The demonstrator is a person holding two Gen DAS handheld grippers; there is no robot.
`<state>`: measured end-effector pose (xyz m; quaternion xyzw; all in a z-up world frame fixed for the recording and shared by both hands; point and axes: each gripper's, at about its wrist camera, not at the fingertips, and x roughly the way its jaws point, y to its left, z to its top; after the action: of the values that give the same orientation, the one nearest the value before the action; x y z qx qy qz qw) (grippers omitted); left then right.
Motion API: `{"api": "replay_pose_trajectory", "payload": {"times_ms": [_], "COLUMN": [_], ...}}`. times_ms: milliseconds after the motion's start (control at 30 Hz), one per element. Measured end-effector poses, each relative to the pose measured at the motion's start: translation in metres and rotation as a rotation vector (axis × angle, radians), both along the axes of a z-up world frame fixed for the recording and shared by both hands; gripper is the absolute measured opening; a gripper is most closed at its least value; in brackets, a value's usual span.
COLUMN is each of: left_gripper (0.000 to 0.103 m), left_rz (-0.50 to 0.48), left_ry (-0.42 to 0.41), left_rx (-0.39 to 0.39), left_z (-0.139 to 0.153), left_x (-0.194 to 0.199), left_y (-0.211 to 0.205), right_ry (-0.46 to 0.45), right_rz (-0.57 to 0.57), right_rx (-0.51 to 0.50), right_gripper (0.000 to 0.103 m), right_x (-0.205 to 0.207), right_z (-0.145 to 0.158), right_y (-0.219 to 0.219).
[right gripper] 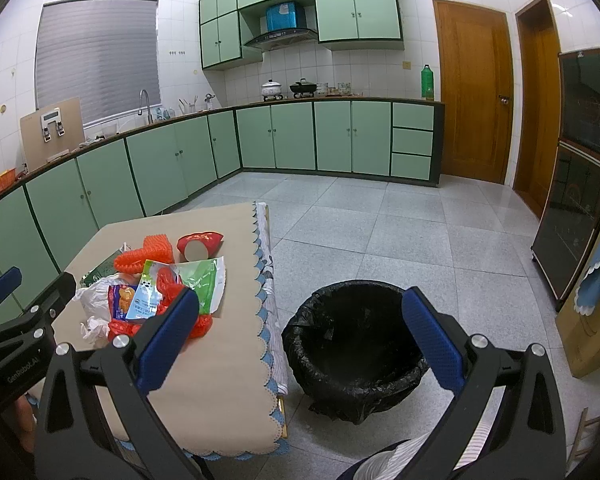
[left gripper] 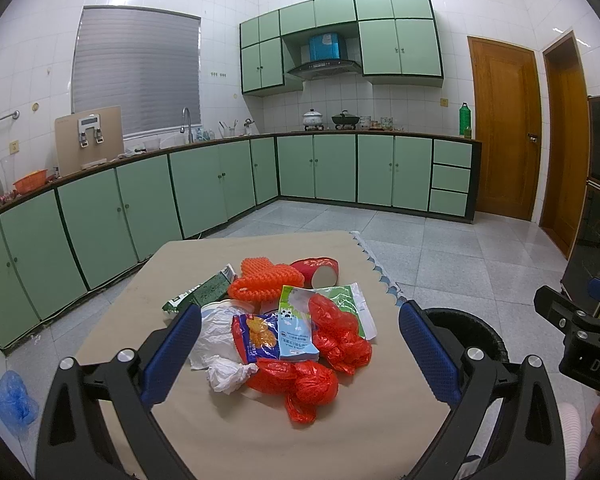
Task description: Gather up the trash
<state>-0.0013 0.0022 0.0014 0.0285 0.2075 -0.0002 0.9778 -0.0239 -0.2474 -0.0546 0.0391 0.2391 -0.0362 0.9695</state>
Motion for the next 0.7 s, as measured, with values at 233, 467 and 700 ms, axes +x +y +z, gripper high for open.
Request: {"api": "replay_pose_trajectory", "payload": {"times_ms": [233, 467, 700], "left_gripper": [0.097, 0.097, 0.097], "left_rz": [-0.001, 0.001, 0.001], "left_ry": [-0.001, -0.001, -0.001], "left_rx": [-0.002, 0.001, 0.001], "left_z": [0.0003, -0.0011, -0.0014], "left_x": [-0.0008, 0.0001, 0.0001], "left_y": [0.0019, -0.0005, -0.0008], "right_ry": [-0.001, -0.001, 0.000], "right_rz": [0.000, -0.001, -0.001], "right_rx": [0.000, -0.001, 0.000], "right_gripper": [0.098, 0.098, 0.098], "right_x": [-0.0001, -0.0002, 0.0000], "right_z": [-0.0001, -0.0003, -0.0003], "right_y": [-0.0001, -0.0003, -0.0004]}}
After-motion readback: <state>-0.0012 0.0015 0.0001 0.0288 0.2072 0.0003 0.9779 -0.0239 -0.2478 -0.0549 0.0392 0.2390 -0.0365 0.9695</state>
